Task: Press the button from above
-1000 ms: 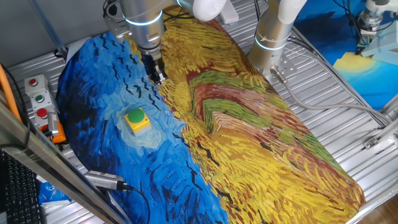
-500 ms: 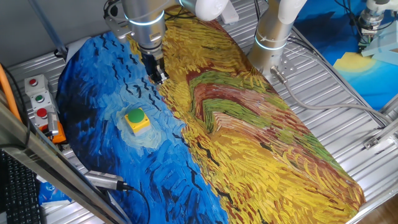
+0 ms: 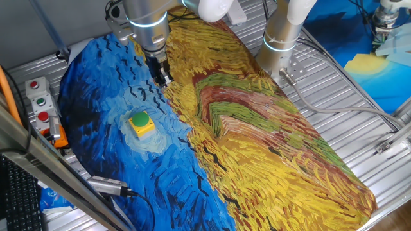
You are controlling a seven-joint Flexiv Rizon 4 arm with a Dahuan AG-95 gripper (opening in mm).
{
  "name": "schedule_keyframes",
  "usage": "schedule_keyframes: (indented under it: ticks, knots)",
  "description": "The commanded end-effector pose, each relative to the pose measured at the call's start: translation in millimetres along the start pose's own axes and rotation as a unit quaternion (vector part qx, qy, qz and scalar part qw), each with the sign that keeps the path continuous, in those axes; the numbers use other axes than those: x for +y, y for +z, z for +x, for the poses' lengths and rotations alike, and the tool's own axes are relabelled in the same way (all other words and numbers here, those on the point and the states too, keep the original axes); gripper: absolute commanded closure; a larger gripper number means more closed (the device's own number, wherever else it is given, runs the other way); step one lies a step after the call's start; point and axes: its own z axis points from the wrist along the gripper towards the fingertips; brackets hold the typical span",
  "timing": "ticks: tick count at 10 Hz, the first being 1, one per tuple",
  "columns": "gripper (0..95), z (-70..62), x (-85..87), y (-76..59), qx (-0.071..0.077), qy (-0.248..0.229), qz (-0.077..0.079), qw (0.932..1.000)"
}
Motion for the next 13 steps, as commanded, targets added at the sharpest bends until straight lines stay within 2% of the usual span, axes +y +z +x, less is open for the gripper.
schedule_keyframes:
  ticks: [1, 10, 13]
  knots:
    - [95.0, 0.7, 0.1, -0.5, -0.001, -0.006, -0.001, 1.0]
    - [95.0, -0.9, 3.9, 1.0, 0.002, -0.029, -0.001, 0.9996]
    - [95.0, -0.6, 5.2, 1.7, 0.014, -0.02, 0.0, 0.9997]
